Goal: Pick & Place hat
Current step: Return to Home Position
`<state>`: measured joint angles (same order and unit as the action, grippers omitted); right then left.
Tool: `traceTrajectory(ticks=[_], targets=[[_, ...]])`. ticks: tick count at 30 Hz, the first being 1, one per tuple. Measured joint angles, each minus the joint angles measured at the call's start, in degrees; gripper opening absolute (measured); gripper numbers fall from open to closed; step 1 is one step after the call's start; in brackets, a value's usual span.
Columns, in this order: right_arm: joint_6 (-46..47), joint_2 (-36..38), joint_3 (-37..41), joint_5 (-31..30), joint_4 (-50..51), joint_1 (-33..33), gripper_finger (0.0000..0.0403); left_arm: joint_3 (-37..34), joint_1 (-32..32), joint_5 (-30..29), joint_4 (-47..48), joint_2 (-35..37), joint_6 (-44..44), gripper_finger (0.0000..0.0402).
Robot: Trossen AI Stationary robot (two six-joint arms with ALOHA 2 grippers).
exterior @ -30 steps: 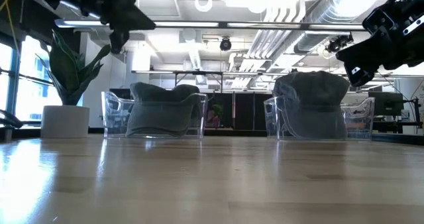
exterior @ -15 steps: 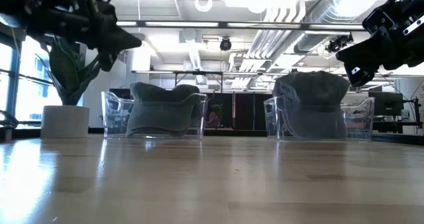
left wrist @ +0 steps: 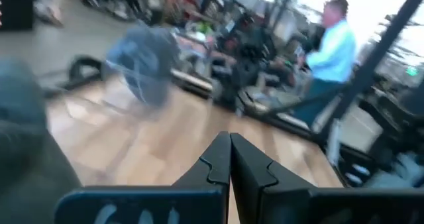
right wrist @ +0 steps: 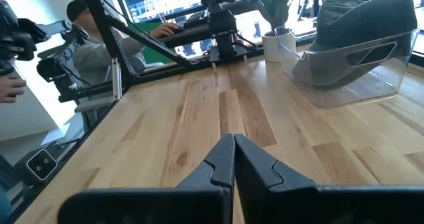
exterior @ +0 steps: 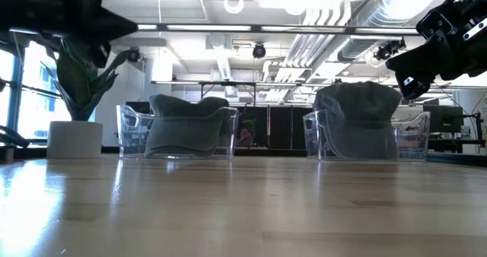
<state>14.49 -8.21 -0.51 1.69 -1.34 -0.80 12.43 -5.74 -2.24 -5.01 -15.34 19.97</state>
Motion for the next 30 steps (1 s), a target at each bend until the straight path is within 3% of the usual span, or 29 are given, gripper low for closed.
traceTrajectory(ticks=[8,12,16,18,23,30], targets=[[-0.01,0.00,0.00,0.02,-0.04,0.00,0.0010,0.02,3.25,0.17,10.01,2.02,2.55,0.0000],[-0.01,0.00,0.00,0.02,-0.07,0.00,0.0011,-3.80,5.43,-2.03,8.91,7.09,-0.09,0.0000],[-0.01,-0.01,0.00,0.08,-0.15,0.00,0.0012,-11.62,2.80,1.48,4.71,14.06,2.23,0.0000],[-0.01,-0.06,0.00,0.15,-0.16,0.00,0.0012,-11.07,1.56,2.97,4.11,15.24,3.14,0.0000],[-0.01,-0.20,0.02,0.20,-0.17,0.00,0.0012,-11.17,0.15,5.98,4.79,15.06,-6.54,0.0000],[-0.01,-0.44,0.02,0.22,-0.20,0.00,0.0012,-11.28,2.10,2.95,5.21,15.04,-16.04,0.0000]])
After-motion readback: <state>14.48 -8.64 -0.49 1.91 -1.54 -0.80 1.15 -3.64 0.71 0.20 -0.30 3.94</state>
